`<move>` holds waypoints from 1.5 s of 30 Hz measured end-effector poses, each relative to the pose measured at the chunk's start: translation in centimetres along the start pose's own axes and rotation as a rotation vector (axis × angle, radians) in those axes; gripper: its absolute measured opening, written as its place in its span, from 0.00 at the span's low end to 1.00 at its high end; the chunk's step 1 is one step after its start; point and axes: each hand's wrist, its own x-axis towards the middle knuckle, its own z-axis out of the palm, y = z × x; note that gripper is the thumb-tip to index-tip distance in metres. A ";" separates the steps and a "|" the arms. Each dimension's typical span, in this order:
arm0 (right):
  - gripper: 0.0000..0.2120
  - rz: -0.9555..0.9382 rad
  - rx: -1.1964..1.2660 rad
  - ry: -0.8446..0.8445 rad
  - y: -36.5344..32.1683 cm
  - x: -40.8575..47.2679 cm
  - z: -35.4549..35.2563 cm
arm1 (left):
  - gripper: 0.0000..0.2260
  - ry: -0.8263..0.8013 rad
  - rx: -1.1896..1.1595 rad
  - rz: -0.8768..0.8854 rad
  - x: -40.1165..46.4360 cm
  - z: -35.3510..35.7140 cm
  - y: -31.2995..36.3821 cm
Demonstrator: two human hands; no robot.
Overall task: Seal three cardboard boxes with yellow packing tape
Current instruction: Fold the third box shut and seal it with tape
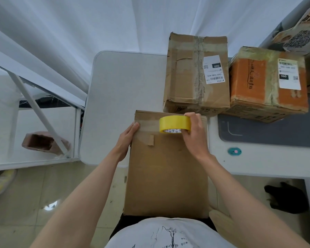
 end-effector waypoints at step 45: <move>0.14 0.149 0.019 0.068 -0.2 -0.2 2.2 | 0.41 0.260 1.303 0.547 -0.2 6.1 -3.9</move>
